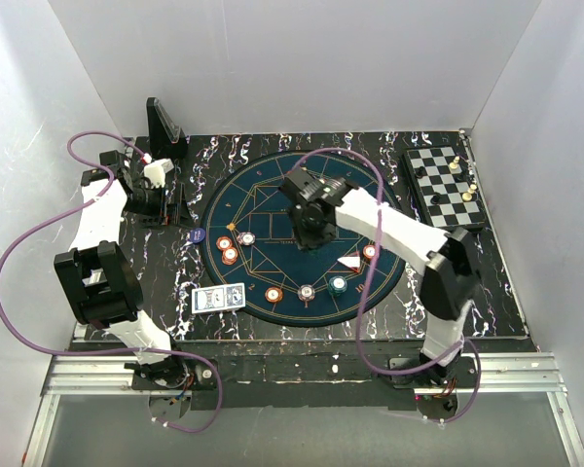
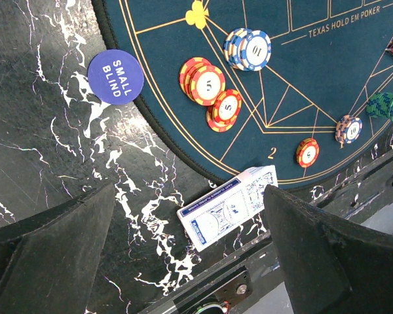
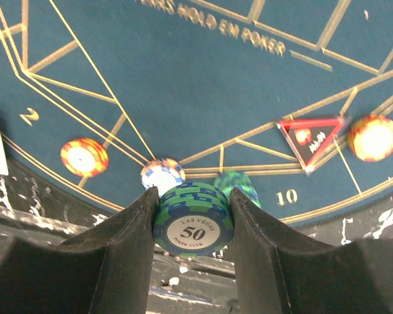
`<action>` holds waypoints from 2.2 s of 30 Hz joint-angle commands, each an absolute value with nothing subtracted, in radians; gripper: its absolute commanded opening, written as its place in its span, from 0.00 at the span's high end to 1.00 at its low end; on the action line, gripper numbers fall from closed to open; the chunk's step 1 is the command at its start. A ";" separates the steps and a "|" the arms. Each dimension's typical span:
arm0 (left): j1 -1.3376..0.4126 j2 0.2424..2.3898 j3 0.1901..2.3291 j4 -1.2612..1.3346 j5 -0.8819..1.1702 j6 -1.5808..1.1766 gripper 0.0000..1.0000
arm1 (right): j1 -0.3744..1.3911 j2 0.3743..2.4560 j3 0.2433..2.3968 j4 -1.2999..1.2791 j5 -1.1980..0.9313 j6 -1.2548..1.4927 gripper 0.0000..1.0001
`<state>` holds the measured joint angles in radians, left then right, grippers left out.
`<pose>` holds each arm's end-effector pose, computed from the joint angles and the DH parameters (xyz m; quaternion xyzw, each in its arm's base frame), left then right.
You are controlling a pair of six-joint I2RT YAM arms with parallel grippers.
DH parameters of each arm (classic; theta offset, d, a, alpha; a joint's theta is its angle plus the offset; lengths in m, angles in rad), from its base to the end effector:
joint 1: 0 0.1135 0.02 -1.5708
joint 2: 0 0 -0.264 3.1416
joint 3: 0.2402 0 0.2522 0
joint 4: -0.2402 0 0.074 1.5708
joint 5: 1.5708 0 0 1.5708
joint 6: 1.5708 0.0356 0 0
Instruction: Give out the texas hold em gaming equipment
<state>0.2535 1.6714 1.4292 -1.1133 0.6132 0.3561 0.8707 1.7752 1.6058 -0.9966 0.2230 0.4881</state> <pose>0.3156 0.0606 0.2749 0.0810 0.9449 -0.2555 0.1878 0.2431 0.2763 0.2899 -0.1631 0.9600 0.0407 0.2239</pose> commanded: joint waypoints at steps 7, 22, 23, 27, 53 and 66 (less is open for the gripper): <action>0.265 1.629 1.419 -1.097 0.621 0.368 0.02 | 0.917 2.209 2.120 -0.979 0.117 0.393 0.74; 0.273 1.657 1.439 -1.103 0.620 0.370 0.02 | 0.974 2.348 2.091 -0.733 0.078 0.354 0.74; 0.275 1.655 1.439 -1.103 0.620 0.371 0.02 | 0.974 2.353 2.088 -0.723 0.074 0.354 0.73; 0.276 1.657 1.450 -1.109 0.614 0.376 0.02 | 0.974 2.393 2.117 -0.724 0.069 0.350 0.70; 0.282 1.611 1.451 -1.131 0.638 0.379 0.02 | 0.970 1.853 1.751 -0.847 0.271 0.379 0.18; 0.284 1.612 1.430 -1.126 0.663 0.382 0.02 | 0.951 1.536 1.200 -0.779 0.316 0.543 0.11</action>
